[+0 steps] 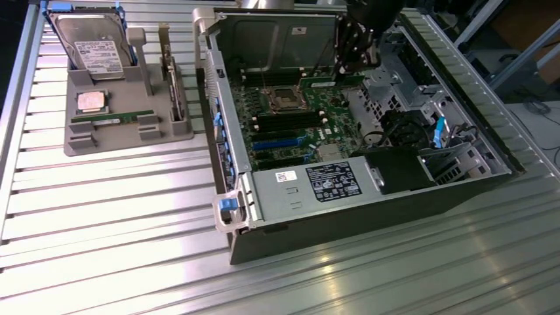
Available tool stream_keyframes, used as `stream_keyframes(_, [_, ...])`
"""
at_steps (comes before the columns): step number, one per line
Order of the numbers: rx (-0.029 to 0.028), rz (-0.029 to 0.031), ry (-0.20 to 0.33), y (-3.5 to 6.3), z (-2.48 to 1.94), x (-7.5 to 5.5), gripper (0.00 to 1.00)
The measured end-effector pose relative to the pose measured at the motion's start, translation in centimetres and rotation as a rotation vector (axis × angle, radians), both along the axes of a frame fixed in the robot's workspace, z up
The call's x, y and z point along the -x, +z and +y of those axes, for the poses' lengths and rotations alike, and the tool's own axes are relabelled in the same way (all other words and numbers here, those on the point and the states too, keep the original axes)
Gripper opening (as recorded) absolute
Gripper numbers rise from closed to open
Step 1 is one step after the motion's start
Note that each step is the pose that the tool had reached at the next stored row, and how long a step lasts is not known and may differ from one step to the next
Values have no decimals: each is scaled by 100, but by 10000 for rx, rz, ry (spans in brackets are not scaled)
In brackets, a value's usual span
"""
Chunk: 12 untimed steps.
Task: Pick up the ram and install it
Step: 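Insert the ram into the slot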
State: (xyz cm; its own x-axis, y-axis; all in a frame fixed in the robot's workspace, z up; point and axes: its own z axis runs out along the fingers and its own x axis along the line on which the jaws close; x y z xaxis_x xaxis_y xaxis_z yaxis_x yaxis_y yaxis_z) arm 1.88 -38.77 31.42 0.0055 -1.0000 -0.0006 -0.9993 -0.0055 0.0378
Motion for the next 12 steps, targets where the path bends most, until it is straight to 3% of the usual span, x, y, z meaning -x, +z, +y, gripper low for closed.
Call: stream_keyframes(12, [0, 0, -1, -72, -1, 0, 12])
